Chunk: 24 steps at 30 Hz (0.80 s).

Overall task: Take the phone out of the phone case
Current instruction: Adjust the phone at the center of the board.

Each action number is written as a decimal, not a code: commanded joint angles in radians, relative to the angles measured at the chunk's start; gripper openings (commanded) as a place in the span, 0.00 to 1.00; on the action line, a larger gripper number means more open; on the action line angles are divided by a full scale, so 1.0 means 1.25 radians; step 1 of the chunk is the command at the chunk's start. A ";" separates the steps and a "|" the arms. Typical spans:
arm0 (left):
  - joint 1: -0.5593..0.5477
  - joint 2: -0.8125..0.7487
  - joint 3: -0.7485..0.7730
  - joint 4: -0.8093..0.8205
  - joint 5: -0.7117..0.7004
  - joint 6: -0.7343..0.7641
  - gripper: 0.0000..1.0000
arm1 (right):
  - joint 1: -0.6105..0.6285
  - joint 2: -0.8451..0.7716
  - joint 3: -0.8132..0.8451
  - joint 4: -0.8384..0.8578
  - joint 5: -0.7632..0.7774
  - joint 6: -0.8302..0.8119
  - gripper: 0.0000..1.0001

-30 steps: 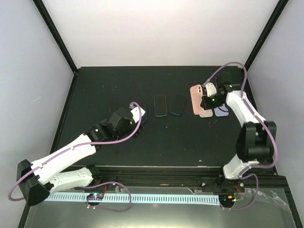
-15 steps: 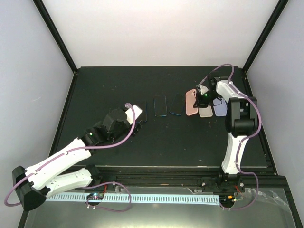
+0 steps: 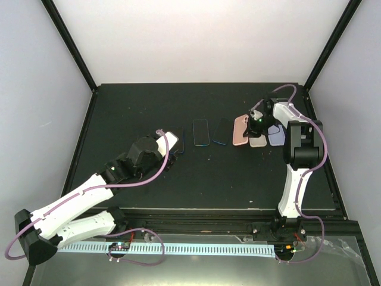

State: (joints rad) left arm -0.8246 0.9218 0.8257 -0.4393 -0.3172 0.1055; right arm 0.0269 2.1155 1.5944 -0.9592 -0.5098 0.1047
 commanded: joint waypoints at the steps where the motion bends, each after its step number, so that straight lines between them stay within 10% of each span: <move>1: 0.006 -0.011 -0.004 0.019 -0.001 0.015 0.81 | -0.013 -0.031 -0.047 0.019 -0.030 0.031 0.01; 24: 0.006 -0.020 -0.018 0.030 0.002 0.024 0.80 | 0.057 0.101 0.125 -0.068 -0.092 -0.043 0.01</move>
State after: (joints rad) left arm -0.8246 0.9012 0.8070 -0.4217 -0.3172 0.1207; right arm 0.0490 2.2227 1.7264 -1.0206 -0.6117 0.0792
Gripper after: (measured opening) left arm 0.805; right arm 0.054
